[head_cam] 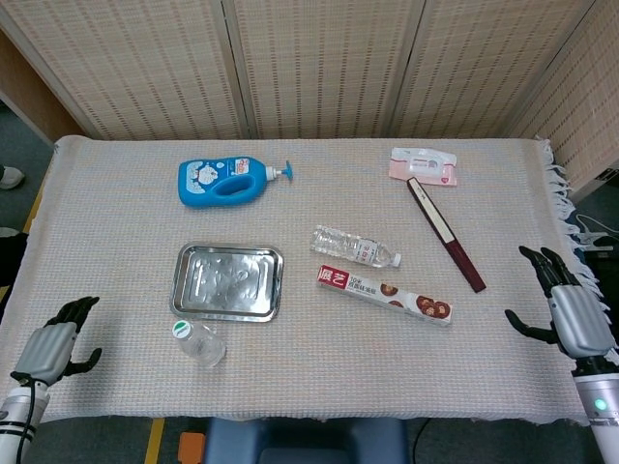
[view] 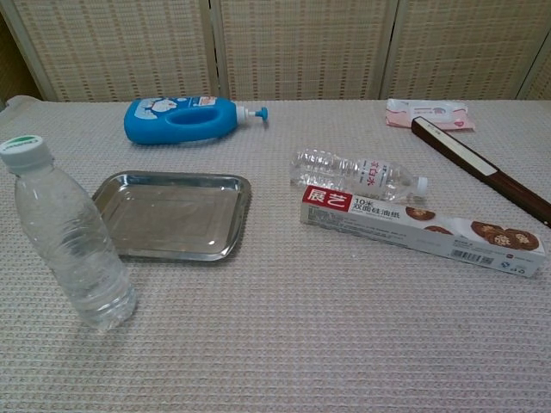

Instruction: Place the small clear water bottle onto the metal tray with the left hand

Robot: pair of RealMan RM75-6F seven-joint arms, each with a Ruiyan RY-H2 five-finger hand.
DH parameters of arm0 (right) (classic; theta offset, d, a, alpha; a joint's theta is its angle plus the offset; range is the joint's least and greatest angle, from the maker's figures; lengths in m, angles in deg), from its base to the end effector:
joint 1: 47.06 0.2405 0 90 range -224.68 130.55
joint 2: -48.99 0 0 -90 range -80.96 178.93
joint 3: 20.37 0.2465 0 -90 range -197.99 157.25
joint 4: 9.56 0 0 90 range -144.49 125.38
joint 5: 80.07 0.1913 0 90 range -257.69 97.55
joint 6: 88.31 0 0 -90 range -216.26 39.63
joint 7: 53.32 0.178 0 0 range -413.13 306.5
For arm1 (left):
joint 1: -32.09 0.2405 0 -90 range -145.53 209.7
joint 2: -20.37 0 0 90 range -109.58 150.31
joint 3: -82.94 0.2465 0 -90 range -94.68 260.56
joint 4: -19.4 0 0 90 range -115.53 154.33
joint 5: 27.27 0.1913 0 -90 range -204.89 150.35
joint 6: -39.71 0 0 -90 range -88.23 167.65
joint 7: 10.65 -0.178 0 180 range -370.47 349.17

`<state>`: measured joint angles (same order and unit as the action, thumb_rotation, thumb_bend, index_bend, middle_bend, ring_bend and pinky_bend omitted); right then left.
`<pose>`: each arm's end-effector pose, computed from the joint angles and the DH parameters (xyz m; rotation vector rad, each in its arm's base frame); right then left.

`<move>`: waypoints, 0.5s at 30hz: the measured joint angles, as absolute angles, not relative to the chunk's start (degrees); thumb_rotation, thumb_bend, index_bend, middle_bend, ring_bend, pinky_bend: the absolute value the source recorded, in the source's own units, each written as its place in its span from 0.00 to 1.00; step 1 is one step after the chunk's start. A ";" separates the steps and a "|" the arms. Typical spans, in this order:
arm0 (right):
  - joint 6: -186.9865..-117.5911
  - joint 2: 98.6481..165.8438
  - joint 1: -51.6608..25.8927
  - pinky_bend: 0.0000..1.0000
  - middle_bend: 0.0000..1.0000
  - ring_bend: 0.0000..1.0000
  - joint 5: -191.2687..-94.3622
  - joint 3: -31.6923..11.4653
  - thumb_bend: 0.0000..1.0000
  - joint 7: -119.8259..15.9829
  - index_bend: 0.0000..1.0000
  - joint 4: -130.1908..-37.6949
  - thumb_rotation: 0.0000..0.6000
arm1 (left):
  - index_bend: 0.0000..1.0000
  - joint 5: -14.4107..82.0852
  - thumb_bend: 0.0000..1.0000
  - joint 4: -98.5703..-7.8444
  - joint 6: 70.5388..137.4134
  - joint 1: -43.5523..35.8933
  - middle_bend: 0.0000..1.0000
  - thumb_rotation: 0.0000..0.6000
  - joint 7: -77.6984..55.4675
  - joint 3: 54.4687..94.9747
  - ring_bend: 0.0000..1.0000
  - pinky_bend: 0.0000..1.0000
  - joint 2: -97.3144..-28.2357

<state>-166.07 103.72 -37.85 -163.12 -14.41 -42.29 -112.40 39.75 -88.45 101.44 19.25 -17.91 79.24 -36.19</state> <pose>-0.2619 -0.2404 0.1948 1.3650 -1.0984 1.0628 -0.2889 0.2322 0.1356 -1.4600 -1.2909 -0.6444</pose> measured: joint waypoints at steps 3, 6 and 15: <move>-166.34 103.12 -38.05 0.21 0.11 0.00 -164.43 -14.87 0.19 -40.82 0.08 -112.43 1.00 | 0.00 39.84 0.37 -92.74 99.15 19.39 0.00 1.00 -10.81 79.20 0.00 0.16 -32.78; -166.76 102.66 -38.25 0.21 0.11 0.00 -165.46 -15.24 0.19 -39.83 0.08 -112.37 1.00 | 0.00 40.26 0.36 -95.63 98.57 19.69 0.00 1.00 -4.60 78.87 0.00 0.16 -31.73; -167.57 101.99 -38.55 0.21 0.11 0.00 -166.93 -15.78 0.19 -38.02 0.08 -112.11 1.00 | 0.00 44.53 0.36 -98.24 101.78 20.67 0.00 1.00 4.89 77.71 0.00 0.16 -39.20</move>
